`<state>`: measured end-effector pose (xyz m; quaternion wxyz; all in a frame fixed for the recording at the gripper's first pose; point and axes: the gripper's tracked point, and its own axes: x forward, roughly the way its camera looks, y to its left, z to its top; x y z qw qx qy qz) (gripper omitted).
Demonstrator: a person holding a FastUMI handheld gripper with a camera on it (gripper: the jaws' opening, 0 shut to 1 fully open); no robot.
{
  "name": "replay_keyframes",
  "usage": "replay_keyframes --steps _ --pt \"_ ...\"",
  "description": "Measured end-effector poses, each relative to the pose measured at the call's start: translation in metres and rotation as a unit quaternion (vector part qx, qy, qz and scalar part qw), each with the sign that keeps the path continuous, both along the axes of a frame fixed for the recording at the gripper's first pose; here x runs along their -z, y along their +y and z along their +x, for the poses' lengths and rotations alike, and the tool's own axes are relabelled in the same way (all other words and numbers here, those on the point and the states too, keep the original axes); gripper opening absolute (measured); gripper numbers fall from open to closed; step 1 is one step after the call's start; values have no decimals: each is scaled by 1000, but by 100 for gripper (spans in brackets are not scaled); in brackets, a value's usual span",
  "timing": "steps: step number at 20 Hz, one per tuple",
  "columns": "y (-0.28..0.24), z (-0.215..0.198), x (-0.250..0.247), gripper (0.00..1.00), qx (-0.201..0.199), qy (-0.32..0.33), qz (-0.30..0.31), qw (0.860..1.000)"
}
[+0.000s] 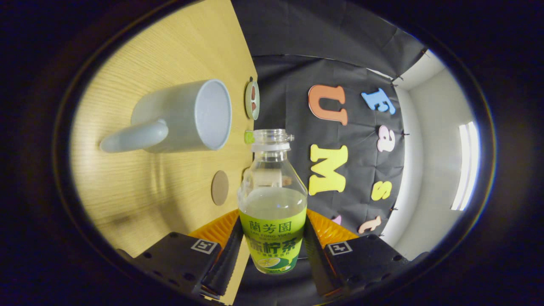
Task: Take the bottle from table, then pour the juice into the cup, finally place the bottle on the coaster
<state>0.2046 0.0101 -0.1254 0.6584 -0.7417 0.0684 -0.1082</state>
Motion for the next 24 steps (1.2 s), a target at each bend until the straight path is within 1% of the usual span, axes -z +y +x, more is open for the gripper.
replay_keyframes --steps 6,11,16,18,24 --pt "6 8 -29 79 1 -7 -44 999" --pt "6 5 -40 79 8 -7 -74 997" --pt "5 7 -35 79 10 9 -97 995" --pt "6 8 -34 79 9 8 -103 995" --pt "7 11 -39 79 8 1 -145 989"
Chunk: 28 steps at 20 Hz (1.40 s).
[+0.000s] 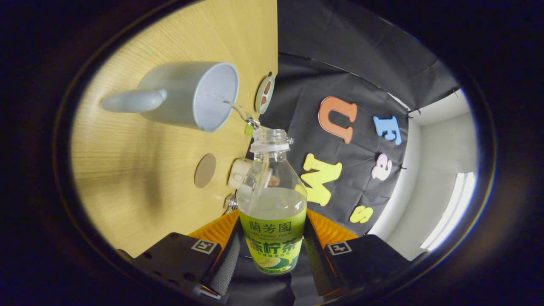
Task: Take the bottle from table, then pour the juice into the cup, finally place the bottle on the coaster
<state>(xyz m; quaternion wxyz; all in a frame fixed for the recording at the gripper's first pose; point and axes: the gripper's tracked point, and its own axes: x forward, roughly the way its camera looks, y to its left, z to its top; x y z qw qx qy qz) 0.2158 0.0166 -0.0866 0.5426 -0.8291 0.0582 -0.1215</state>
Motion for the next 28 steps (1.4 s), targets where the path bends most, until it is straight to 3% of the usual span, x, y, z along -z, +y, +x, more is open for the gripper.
replay_keyframes --steps 13,28 --pt "10 1 -16 79 -15 -30 -66 997" --pt "20 -11 -78 79 -27 -87 -79 993"
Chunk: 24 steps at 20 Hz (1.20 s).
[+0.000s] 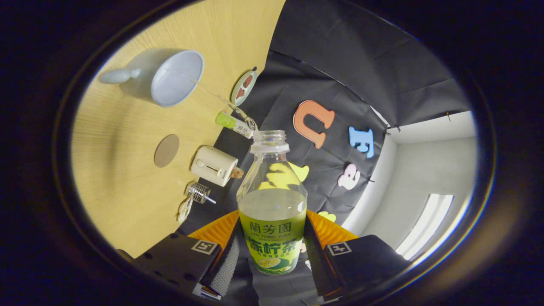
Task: Take the bottle from table, then pour the juice into the cup, finally place the bottle on the coaster
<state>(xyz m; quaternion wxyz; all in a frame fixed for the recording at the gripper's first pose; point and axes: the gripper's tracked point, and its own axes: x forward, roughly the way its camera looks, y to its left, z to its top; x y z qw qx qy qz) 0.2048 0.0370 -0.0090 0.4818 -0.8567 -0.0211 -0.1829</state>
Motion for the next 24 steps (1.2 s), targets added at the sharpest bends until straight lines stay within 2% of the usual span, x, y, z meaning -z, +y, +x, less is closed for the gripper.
replay_keyframes --steps 8,17,24 --pt "9 -2 -29 79 -12 -25 3 1000" --pt "34 -8 -21 79 -40 -39 -32 998" --pt "29 -5 -11 79 -36 -40 -43 998"
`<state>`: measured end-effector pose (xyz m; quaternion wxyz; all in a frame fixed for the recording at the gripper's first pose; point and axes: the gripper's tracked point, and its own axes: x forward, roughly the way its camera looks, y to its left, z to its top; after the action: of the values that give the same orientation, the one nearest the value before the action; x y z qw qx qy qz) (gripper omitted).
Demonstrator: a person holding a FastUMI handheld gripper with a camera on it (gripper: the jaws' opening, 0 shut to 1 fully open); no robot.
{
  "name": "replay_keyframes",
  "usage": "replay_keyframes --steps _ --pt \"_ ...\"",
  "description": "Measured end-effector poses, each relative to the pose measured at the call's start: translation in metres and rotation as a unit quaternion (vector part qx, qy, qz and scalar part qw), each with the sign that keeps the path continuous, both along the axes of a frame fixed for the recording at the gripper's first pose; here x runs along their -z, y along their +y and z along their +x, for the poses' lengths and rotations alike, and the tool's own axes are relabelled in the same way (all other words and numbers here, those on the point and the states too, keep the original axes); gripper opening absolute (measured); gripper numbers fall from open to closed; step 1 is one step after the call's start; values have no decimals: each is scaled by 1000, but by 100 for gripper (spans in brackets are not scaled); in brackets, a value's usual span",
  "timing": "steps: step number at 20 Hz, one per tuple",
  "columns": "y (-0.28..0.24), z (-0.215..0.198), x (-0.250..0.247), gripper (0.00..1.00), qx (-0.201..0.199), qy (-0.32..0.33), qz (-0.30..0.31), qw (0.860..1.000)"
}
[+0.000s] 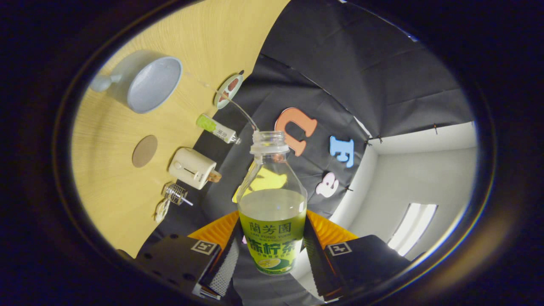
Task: Take the bottle from table, then pour the juice into the cup, finally place the bottle on the coaster
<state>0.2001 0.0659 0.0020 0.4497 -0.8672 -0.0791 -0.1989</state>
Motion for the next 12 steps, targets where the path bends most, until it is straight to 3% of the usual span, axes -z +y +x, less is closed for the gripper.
replay_keyframes --steps 7,12 --pt "-3 4 0 80 -3 -14 -21 1000" --pt "0 2 2 80 -24 -12 6 1000"
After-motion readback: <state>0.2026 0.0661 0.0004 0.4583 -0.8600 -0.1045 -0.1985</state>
